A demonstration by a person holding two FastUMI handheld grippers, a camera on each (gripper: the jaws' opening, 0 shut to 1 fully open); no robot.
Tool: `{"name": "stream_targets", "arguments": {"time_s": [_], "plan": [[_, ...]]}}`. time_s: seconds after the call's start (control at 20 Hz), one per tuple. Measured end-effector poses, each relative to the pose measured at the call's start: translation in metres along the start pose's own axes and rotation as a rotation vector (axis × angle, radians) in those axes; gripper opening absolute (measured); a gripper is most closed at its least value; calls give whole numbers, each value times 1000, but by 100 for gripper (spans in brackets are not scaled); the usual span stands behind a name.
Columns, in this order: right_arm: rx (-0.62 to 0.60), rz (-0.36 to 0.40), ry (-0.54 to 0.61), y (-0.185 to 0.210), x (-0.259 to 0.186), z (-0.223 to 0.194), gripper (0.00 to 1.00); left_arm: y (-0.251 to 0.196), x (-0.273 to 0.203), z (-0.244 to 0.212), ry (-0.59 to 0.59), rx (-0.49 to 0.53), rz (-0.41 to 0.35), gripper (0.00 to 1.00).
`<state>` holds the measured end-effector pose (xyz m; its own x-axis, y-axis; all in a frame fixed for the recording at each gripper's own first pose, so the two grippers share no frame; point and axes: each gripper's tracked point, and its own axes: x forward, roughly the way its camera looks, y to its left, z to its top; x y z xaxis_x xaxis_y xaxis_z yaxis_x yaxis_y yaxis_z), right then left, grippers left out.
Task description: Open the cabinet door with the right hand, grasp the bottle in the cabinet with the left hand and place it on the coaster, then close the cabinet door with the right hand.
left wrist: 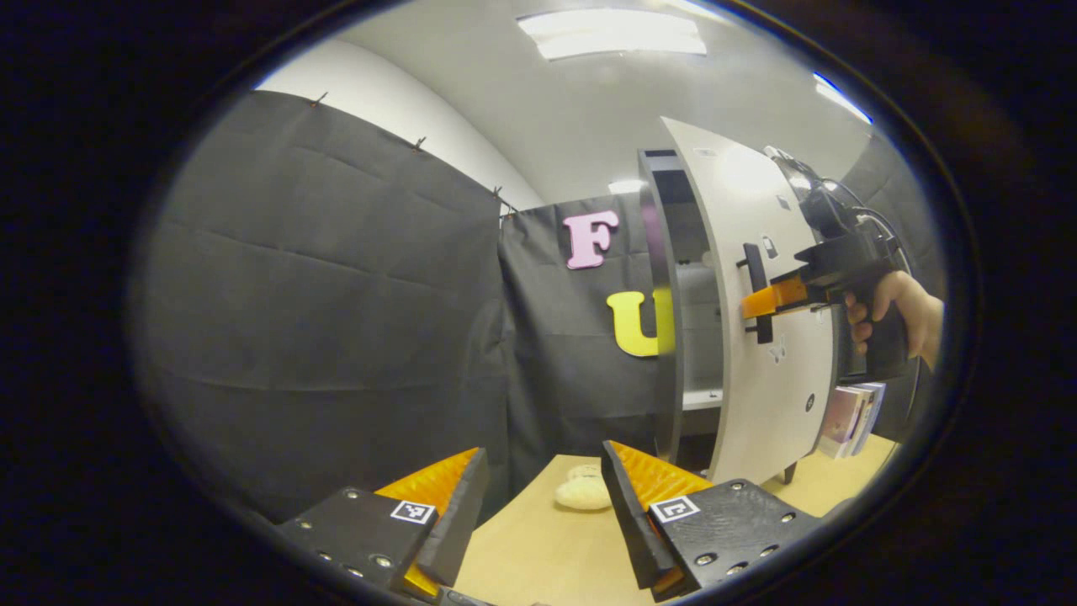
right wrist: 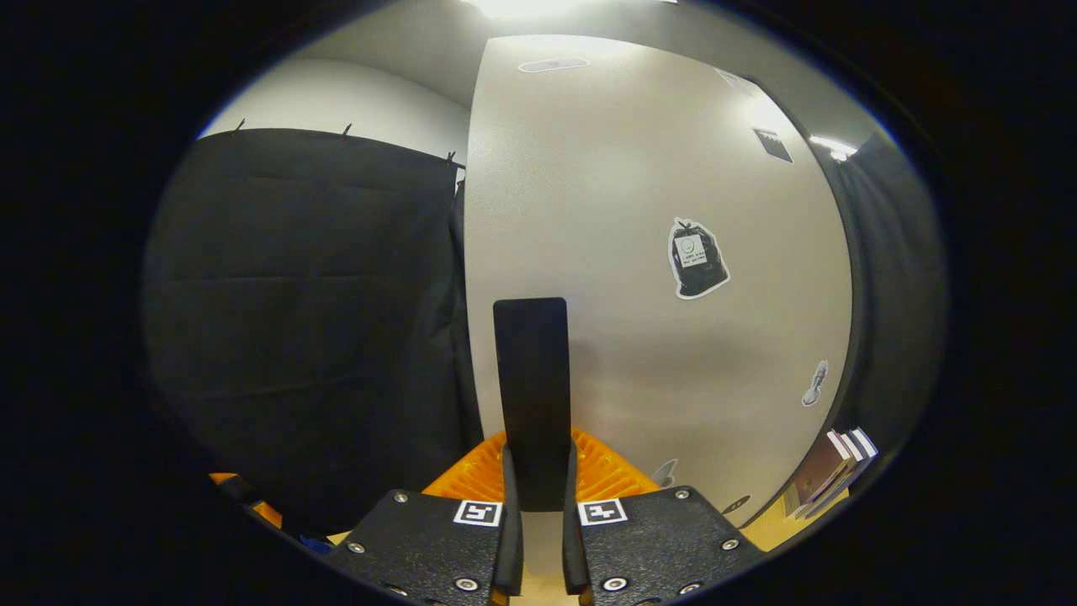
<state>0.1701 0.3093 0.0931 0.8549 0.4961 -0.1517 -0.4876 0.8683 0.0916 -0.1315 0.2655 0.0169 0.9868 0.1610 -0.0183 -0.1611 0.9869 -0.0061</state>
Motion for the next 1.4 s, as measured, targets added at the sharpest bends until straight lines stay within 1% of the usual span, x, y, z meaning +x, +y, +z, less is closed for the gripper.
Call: {"name": "stream_targets", "arguments": {"time_s": [0.15,0.2,0.25,0.3,0.35,0.4,0.5,0.55,0.6,0.65,0.7,0.75,0.8,0.85,1.3,1.35,1.4], "plan": [[2,21,0,-2,-3,-1,19,-2,0,2,-11,14,-11,77],[3,27,1,-4,-6,-2,17,-5,-1,3,-17,16,-16,80],[2,32,1,-6,-8,-2,19,-8,0,5,-22,19,-21,80],[1,38,0,-6,-10,-2,19,-8,-1,6,-26,22,-23,77],[2,42,1,-7,-13,-2,19,-9,-1,7,-28,24,-28,80],[3,47,1,-7,-17,-2,19,-11,-2,8,-30,25,-33,72],[6,54,2,-9,-23,-2,19,-15,-2,8,-32,26,-43,81],[4,57,1,-10,-26,-2,19,-17,-2,8,-33,27,-47,81],[4,60,0,-11,-28,-2,19,-19,-2,8,-32,27,-52,77],[3,62,-1,-13,-31,-2,19,-21,-3,8,-33,28,-59,81],[0,64,-2,-14,-34,-2,17,-21,-4,9,-35,31,-65,81],[0,65,-3,-16,-37,-3,19,-23,-5,9,-37,34,-70,77],[0,65,-4,-18,-39,-3,19,-25,-6,11,-38,35,-76,77],[1,63,-5,-20,-41,-3,19,-28,-6,11,-38,35,-84,81],[8,27,-5,-36,-61,-4,18,-51,-12,9,-24,18,-162,81],[11,22,-5,-38,-63,-4,18,-53,-13,9,-22,16,-170,77],[13,15,-7,-39,-64,-4,19,-55,-13,9,-22,13,-177,81]]}}
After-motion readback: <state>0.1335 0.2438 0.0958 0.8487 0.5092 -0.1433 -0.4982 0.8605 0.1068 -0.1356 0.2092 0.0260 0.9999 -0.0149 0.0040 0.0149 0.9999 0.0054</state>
